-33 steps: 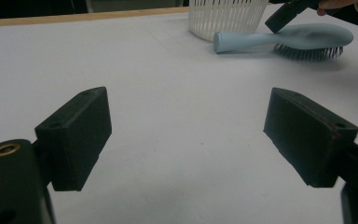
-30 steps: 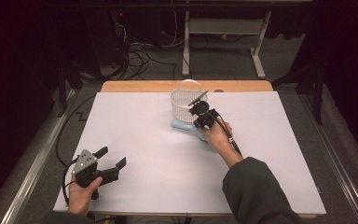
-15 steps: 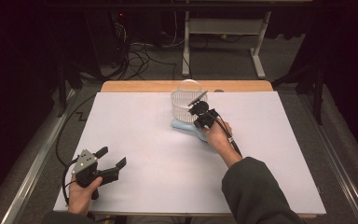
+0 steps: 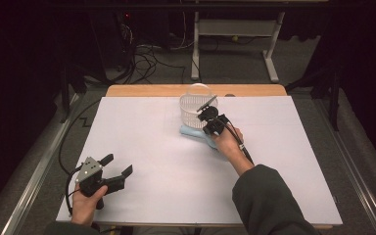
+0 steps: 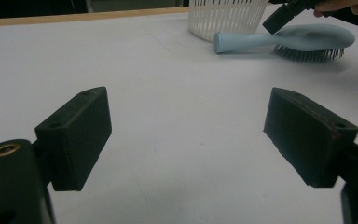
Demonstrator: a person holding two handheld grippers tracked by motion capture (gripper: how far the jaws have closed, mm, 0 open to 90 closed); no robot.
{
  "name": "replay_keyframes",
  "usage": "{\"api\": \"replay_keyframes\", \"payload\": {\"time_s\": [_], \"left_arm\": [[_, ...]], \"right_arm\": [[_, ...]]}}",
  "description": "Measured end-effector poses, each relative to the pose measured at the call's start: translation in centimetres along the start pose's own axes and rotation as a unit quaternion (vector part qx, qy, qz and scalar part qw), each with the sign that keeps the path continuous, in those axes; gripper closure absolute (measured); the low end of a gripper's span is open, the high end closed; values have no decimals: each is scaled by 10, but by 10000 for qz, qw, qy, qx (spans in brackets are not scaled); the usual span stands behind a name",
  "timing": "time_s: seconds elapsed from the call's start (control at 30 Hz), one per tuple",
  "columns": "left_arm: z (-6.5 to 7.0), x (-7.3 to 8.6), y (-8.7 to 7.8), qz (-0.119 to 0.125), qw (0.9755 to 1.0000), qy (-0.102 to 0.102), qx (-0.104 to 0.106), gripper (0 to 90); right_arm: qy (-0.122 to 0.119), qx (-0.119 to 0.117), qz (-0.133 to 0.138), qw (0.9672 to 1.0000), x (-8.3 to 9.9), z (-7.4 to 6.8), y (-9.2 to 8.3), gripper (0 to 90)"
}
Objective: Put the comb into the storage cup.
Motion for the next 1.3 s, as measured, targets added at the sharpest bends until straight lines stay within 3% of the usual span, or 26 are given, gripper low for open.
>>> {"api": "replay_keyframes", "payload": {"time_s": [1.3], "left_arm": [[0, 0, 0, 18, 10000, -14, -4, 159]], "right_arm": [[-202, -7, -6, 9998, -6, -7, 7, 900]]}}
Point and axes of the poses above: each handheld gripper's, and its own axes: y roughly forward along the jaws, x roughly out of its underside, z roughly to its right, the point moved 5 cm from there along y, roughly forward along the jaws, and after that the axes turned 1 degree about x, right-handed, at the moved point
